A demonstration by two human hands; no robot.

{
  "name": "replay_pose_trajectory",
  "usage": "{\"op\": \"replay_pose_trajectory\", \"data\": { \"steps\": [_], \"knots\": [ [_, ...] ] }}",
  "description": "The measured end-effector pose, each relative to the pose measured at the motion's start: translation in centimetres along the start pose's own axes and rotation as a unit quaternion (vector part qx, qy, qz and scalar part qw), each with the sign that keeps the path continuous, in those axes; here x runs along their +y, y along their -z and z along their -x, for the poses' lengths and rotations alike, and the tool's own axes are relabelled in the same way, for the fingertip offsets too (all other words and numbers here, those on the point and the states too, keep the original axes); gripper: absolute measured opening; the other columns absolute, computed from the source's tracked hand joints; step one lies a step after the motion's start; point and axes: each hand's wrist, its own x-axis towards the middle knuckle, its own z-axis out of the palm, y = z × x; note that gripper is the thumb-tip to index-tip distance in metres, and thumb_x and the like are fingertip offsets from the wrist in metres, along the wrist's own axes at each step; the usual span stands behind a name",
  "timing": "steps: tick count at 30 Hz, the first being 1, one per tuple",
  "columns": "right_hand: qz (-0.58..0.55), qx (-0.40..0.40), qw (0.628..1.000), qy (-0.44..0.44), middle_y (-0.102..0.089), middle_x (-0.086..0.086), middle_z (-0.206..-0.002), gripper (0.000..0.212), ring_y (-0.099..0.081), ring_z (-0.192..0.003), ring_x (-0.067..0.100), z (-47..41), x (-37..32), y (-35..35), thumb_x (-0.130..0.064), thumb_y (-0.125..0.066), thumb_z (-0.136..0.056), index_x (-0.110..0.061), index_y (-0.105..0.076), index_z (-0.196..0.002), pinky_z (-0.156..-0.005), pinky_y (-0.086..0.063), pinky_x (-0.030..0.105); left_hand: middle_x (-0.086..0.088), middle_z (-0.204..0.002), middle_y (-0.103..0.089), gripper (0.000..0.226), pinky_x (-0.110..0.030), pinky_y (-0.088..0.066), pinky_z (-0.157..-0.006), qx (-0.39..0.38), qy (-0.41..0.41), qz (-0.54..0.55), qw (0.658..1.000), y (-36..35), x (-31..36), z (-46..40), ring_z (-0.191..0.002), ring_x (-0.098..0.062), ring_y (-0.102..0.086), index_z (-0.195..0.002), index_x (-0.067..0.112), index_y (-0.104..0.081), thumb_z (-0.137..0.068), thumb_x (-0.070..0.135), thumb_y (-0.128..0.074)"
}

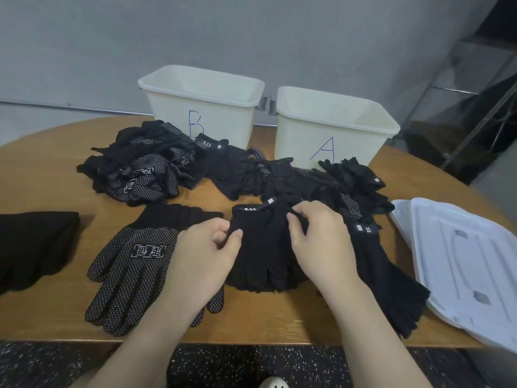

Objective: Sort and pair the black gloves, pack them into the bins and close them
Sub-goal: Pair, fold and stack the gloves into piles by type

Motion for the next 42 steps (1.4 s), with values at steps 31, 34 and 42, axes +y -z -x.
{"op": "replay_pose_trajectory", "data": {
  "steps": [31,34,42],
  "knots": [
    [0.074,-0.176,0.976,0.106,0.007,-0.004,-0.172,0.059,0.016,-0.156,0.006,3.2,0.4,-4.1,-0.033,-0.022,-0.112,-0.018,0.000,-0.165,-0.124,0.015,0.023,0.010,-0.172,-0.011,0.056,-0.027,-0.004,-0.129,-0.097,-0.153,-0.284,0.942,-2.7,-1.9,-1.3,-0.157,-0.002,-0.005,-0.164,0.026,-0.015,-0.110,0.023,-0.029],
    [0.082,-0.169,0.979,0.081,0.016,-0.004,-0.171,0.064,0.022,-0.155,0.007,3.4,0.3,-4.4,-0.040,-0.020,-0.111,-0.019,0.008,-0.164,-0.122,0.018,0.025,0.010,-0.173,0.001,0.057,-0.033,0.005,-0.128,-0.105,-0.142,-0.309,0.934,-2.8,-2.1,-1.2,-0.158,-0.003,0.004,-0.165,0.027,-0.002,-0.111,0.030,-0.021],
    [0.081,-0.155,0.985,0.012,0.020,0.005,-0.171,0.075,0.021,-0.156,0.013,3.8,-0.3,-5.0,-0.048,-0.023,-0.107,-0.013,0.013,-0.163,-0.125,0.015,0.029,0.003,-0.168,-0.031,0.063,-0.049,0.021,-0.124,-0.101,-0.119,-0.309,0.938,-2.4,-1.6,-0.9,-0.160,-0.013,-0.002,-0.166,0.027,-0.009,-0.104,0.041,-0.012]
  ]
}}
